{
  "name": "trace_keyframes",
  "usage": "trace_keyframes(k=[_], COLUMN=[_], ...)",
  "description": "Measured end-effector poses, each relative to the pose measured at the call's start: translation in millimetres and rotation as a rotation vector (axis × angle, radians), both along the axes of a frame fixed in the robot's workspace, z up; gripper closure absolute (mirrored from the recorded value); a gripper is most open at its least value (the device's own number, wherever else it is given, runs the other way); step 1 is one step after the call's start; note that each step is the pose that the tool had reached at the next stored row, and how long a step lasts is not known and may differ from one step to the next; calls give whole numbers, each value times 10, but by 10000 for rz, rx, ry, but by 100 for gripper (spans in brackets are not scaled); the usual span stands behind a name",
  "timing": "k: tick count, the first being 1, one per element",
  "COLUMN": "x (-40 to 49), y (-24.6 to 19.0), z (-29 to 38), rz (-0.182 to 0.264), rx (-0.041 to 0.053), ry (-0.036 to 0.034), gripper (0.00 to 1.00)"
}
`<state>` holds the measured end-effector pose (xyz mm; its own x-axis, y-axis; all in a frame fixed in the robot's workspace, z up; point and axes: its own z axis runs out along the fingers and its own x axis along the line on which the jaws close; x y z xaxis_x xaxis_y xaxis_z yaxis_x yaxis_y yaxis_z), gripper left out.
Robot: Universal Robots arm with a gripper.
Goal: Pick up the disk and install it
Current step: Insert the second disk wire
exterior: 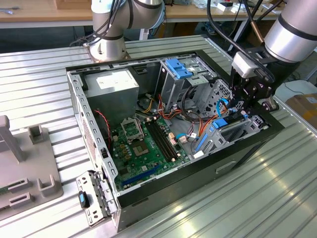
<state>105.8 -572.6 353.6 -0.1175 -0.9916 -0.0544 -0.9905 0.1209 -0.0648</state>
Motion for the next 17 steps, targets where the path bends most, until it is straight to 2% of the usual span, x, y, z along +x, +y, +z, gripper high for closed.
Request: trace_keyframes(k=[1,4,10,11,12,17], x=[0,0,0,0,0,0], y=[0,0,0,0,0,1], z=[0,-1,0,0,0,-1], rz=[0,0,0,0,0,0], rx=[0,192,239,245,255,290], ry=[0,0,0,0,0,0], gripper=[63,63,64,71,83,84])
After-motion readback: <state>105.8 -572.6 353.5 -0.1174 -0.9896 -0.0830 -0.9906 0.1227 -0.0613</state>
